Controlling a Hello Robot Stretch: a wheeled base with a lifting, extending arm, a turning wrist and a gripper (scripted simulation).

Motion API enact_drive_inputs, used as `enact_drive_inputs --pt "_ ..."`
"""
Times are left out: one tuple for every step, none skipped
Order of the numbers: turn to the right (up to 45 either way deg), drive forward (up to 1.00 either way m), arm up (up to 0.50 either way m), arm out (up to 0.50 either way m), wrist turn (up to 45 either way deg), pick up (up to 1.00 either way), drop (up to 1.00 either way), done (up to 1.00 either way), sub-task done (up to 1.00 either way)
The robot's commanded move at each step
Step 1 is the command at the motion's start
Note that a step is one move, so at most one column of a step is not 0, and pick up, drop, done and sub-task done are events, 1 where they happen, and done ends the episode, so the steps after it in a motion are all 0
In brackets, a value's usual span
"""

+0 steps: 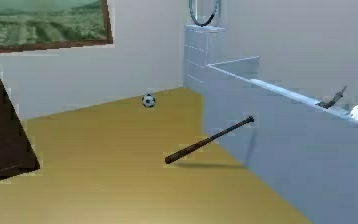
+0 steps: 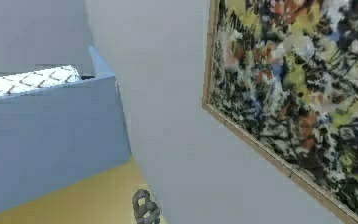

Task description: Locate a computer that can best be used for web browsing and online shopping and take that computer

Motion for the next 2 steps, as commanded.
enact_drive_inputs --pt "-45.0 0.00 0.00 0.00 0.0 0.00 0.00 0.00 0.00" --pt "-21.0 0.00 0.00 0.00 0.0 0.00 0.00 0.00 0.00"
